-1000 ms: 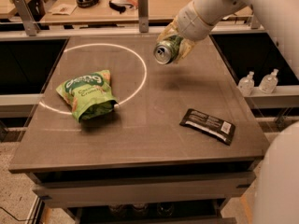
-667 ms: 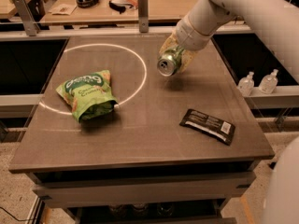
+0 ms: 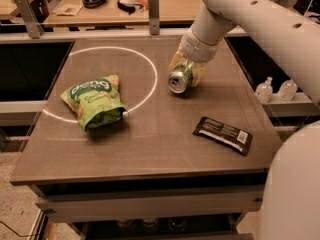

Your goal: Knock green can over

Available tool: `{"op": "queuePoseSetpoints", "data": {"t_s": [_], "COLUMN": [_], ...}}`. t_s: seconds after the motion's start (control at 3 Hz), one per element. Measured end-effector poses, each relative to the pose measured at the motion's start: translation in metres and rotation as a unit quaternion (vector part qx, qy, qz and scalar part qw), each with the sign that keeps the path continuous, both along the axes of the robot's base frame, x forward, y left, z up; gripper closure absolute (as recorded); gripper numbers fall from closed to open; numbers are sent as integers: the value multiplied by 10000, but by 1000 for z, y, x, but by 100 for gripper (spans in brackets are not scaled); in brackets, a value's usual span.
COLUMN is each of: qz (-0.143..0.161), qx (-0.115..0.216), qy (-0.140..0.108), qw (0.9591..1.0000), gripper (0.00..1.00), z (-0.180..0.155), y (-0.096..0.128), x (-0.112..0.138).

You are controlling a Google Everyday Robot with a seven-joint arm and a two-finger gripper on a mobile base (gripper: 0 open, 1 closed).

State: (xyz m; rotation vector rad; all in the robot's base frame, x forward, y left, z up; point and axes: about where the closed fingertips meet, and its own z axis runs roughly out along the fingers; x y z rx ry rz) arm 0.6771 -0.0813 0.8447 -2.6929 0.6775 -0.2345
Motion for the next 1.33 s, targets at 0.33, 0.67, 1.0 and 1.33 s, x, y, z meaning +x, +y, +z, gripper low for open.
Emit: {"op": "queuePoseSetpoints", "data": {"t_s": [0.33, 0.67, 1.0, 1.33], "qz": [80, 105, 105, 105], "qx": [-193, -299, -300, -300], "qy": [158, 261, 262, 262], "qw": [9997, 9992, 9992, 9992], "gripper": [82, 60, 36, 13], "z": [-6, -9, -7, -7], "y": [2, 4, 4, 4], "x": [-3, -5, -5, -5]}}
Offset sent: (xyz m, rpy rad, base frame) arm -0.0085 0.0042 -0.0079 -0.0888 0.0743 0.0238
